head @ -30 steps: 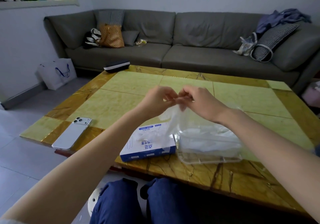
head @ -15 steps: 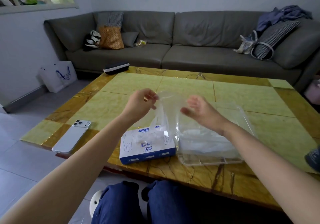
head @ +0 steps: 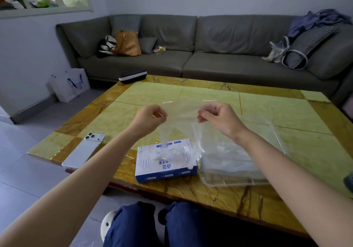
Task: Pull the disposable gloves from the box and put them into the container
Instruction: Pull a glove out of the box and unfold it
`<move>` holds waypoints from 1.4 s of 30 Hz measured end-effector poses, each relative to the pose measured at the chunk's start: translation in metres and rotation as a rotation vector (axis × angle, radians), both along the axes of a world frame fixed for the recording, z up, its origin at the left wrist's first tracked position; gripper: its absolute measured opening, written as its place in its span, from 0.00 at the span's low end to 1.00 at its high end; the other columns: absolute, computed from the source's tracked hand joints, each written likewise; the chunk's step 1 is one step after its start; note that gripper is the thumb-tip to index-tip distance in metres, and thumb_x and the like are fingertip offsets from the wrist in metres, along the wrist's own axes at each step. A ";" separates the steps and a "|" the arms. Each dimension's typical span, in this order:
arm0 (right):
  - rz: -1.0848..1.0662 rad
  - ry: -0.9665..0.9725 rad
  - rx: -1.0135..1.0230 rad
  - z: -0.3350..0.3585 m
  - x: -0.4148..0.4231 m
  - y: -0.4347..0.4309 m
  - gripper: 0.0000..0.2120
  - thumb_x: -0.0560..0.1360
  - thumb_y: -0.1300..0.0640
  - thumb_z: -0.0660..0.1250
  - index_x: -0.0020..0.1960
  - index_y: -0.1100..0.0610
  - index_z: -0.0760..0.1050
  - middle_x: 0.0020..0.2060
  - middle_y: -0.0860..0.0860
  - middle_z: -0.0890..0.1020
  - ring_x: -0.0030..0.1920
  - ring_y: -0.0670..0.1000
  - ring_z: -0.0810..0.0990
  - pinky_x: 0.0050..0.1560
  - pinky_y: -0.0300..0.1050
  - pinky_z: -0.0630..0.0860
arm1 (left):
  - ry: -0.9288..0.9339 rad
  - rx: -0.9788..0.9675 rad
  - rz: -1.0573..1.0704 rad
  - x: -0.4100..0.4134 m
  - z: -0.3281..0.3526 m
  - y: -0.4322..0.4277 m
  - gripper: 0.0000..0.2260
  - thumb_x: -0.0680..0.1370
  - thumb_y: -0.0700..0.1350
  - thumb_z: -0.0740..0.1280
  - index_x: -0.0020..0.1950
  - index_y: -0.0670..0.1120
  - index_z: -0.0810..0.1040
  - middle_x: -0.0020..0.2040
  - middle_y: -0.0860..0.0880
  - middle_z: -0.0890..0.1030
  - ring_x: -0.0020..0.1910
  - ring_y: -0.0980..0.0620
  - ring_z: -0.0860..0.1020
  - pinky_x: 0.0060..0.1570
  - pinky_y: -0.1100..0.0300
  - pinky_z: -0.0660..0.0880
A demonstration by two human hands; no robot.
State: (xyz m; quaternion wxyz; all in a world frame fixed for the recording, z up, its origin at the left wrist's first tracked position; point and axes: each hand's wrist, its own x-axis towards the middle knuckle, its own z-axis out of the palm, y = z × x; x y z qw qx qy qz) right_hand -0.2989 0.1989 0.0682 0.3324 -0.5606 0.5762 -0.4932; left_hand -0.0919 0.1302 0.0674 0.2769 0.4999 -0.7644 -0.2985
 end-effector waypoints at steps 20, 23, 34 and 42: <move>0.058 0.692 0.100 0.016 -0.048 0.011 0.09 0.71 0.62 0.72 0.36 0.53 0.74 0.37 0.47 0.79 0.40 0.48 0.77 0.40 0.32 0.71 | -0.091 -0.110 -0.358 -0.077 0.057 -0.003 0.03 0.74 0.37 0.70 0.47 0.43 0.81 0.39 0.52 0.80 0.39 0.58 0.77 0.45 0.68 0.74; -0.084 0.705 0.043 0.029 -0.067 0.005 0.07 0.73 0.64 0.70 0.39 0.55 0.76 0.38 0.47 0.78 0.39 0.45 0.76 0.44 0.34 0.69 | -0.107 -0.149 -0.338 -0.090 0.058 -0.016 0.03 0.74 0.37 0.70 0.45 0.44 0.80 0.42 0.50 0.81 0.40 0.60 0.77 0.48 0.64 0.74; -0.356 1.011 -0.613 0.047 -0.105 0.034 0.10 0.70 0.73 0.66 0.41 0.58 0.78 0.39 0.51 0.78 0.43 0.48 0.71 0.41 0.37 0.67 | 0.223 -0.606 -0.311 -0.127 0.055 -0.004 0.04 0.73 0.40 0.71 0.46 0.45 0.78 0.46 0.53 0.77 0.48 0.54 0.75 0.51 0.63 0.71; 0.206 1.036 0.141 -0.018 -0.099 0.045 0.14 0.78 0.63 0.60 0.58 0.49 0.76 0.54 0.44 0.72 0.44 0.41 0.73 0.41 0.32 0.67 | -0.429 -0.496 -0.521 -0.110 -0.014 -0.016 0.04 0.74 0.48 0.70 0.48 0.51 0.80 0.48 0.55 0.75 0.52 0.54 0.68 0.57 0.59 0.65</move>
